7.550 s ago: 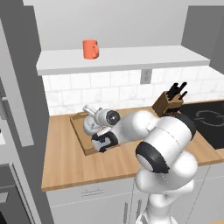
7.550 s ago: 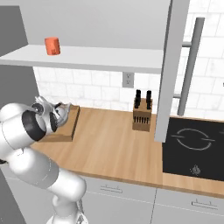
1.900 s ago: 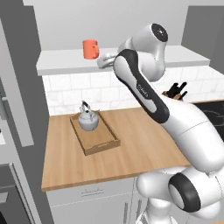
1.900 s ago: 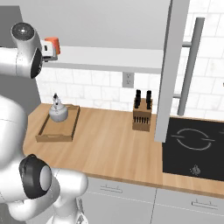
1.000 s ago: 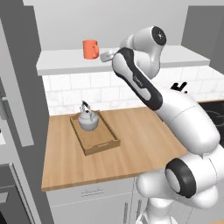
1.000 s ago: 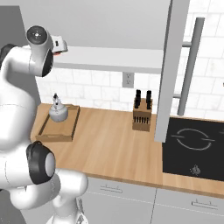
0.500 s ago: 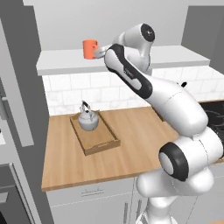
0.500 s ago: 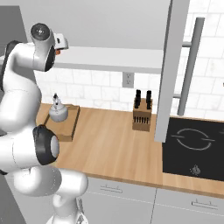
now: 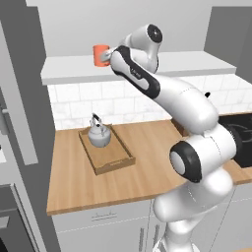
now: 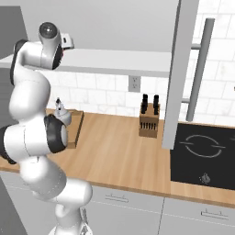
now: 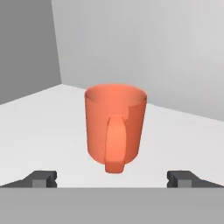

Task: Pick the kettle from the counter and place it on the tray. Then pick the mug from the cabinet and place it on the tray. Then close the cabinet doors.

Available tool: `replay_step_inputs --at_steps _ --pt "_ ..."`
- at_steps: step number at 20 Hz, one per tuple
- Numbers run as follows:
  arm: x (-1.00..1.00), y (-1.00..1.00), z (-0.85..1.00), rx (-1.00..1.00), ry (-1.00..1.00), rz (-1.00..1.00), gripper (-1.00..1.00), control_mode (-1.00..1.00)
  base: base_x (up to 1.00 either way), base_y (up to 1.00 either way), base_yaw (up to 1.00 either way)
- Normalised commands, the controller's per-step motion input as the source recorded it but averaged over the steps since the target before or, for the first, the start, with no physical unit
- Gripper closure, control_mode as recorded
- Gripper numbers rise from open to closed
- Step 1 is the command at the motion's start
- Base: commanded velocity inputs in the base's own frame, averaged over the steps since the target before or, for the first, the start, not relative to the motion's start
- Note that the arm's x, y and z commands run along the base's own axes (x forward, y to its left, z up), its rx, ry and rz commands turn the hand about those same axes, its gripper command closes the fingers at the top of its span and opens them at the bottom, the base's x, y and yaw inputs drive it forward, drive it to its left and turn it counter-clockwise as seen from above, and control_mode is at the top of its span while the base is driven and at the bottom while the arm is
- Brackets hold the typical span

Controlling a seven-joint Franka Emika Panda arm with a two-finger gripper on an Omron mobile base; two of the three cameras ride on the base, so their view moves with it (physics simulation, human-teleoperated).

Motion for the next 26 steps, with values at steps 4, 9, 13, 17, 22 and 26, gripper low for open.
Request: replay_step_inputs --at_steps 4,9,13,17,22,26 --pt "0.42 0.23 0.0 0.0 0.01 0.0 -1.0 -1.0 0.0 0.0 0.0" --pt "0.33 0.15 0.0 0.0 0.0 0.0 -1.0 -1.0 0.0 0.0 0.0" --pt "0.3 0.07 0.0 0.0 0.01 0.0 -1.0 -1.0 0.0 0.0 0.0" --pt "0.26 0.11 -0.02 0.0 0.0 0.0 1.0 -1.0 0.0 0.0 0.0" --pt "0.03 0.0 -0.06 0.0 0.0 0.0 1.0 -1.0 0.0 0.0 0.0" --pt "0.0 0.0 -0.03 0.0 0.0 0.0 1.0 -1.0 0.0 0.0 0.0"
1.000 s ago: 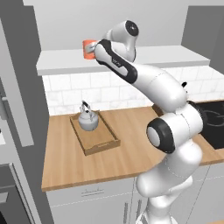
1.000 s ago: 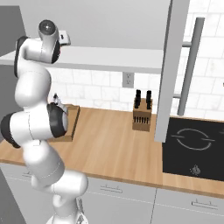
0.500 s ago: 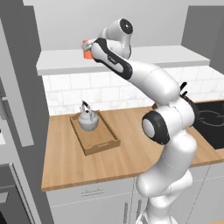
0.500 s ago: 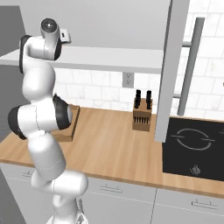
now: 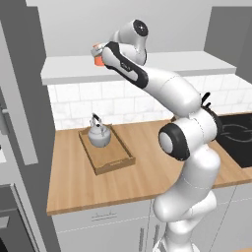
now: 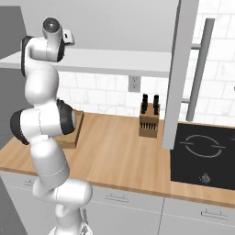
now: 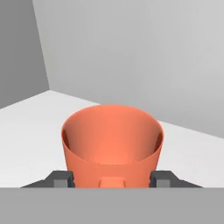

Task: Pick the kettle from the counter and place it on the tray. Then pick the mug from the cabinet and place it on the tray. Then close the cabinet doors.

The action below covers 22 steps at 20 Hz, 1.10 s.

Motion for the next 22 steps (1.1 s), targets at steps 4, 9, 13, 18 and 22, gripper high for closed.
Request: replay_step_inputs --at_steps 4,9,13,18,22 --pt "-0.16 0.0 0.0 0.01 -0.06 0.02 1.0 -1.0 0.0 0.0 0.0" --pt "-0.25 0.0 0.05 0.04 -0.12 0.07 1.0 -1.0 0.0 0.0 0.0" --pt "-0.55 0.0 0.02 0.03 -0.16 0.11 1.0 -1.0 0.0 0.0 0.0" --pt "-0.82 -0.18 0.0 0.01 0.0 0.07 1.0 -1.0 0.0 0.0 0.0" --pt "-0.83 -0.32 -0.14 0.0 0.03 0.21 1.0 -1.0 0.0 0.0 0.0"
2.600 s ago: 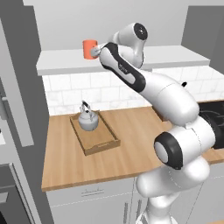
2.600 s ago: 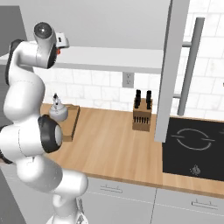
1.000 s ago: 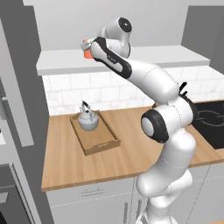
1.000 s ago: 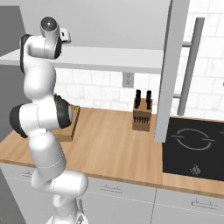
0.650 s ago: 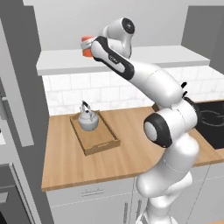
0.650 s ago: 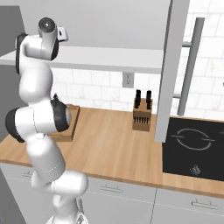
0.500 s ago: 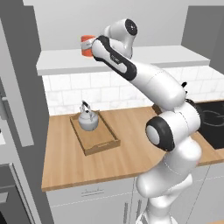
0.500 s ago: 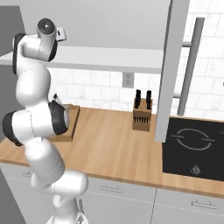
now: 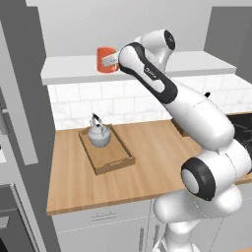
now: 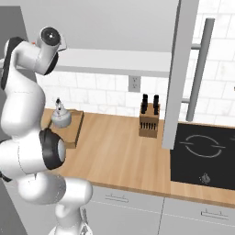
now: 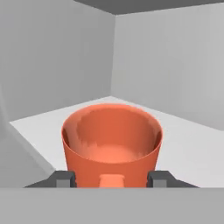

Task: Pick the kettle from the counter and place it on the tray. Then pick the mug from the cabinet and place it on the tray. Then close the cabinet doors.

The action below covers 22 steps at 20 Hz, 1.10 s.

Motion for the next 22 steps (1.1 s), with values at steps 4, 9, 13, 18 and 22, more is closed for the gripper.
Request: replay_step_inputs --at_steps 4,9,13,18,22 --pt "-0.66 -0.42 -0.37 0.0 0.03 0.24 1.0 -1.0 0.0 0.0 0.0" --pt "-0.1 -0.19 -0.4 0.0 0.06 0.18 1.0 -1.0 0.0 0.0 0.0" --pt "0.0 -0.01 -0.62 0.01 0.0 0.07 1.0 -1.0 0.0 0.0 0.0" --pt "-0.25 0.0 -0.17 0.0 0.01 0.02 1.0 -1.0 0.0 0.0 0.0" --pt "-0.47 0.0 0.2 0.0 0.0 0.05 1.0 -1.0 0.0 0.0 0.0"
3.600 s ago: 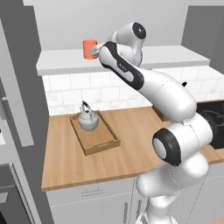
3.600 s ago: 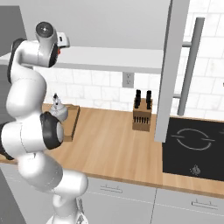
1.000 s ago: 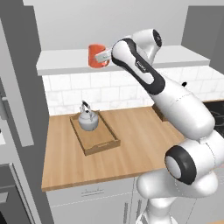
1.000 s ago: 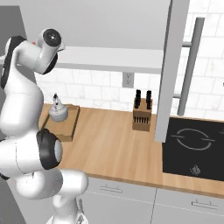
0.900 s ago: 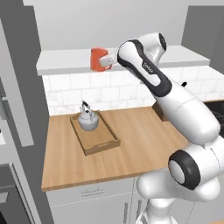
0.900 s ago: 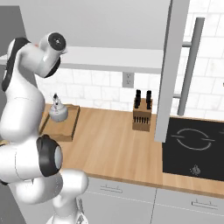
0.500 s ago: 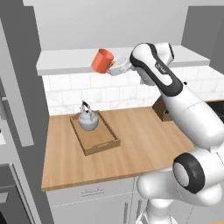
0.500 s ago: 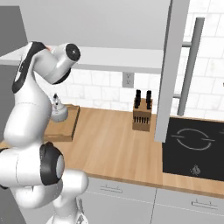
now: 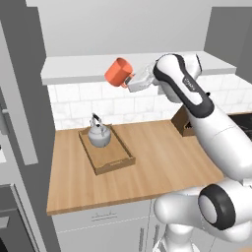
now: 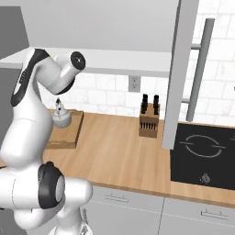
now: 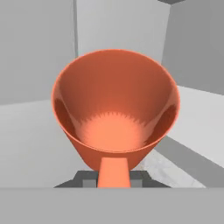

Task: Pick the kettle from the counter and place it on the tray. Then pick the mug from the cabinet and place it on the tray. Then close the cabinet doors.

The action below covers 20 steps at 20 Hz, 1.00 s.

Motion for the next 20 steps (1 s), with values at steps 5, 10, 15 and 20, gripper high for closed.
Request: replay_step_inputs --at_steps 5,10,15,20 --pt "-0.53 0.01 0.17 -0.04 0.05 0.13 1.0 -1.0 0.0 0.0 0.0" --pt "-0.16 0.07 -0.11 -0.18 0.21 0.1 1.0 -1.0 0.0 0.0 0.0" --pt "-0.02 0.04 -0.41 -0.16 0.07 0.01 1.0 -1.0 0.0 0.0 0.0" --pt "0.0 0.15 -0.77 -0.22 0.0 0.0 1.0 -1.0 0.0 0.0 0.0"
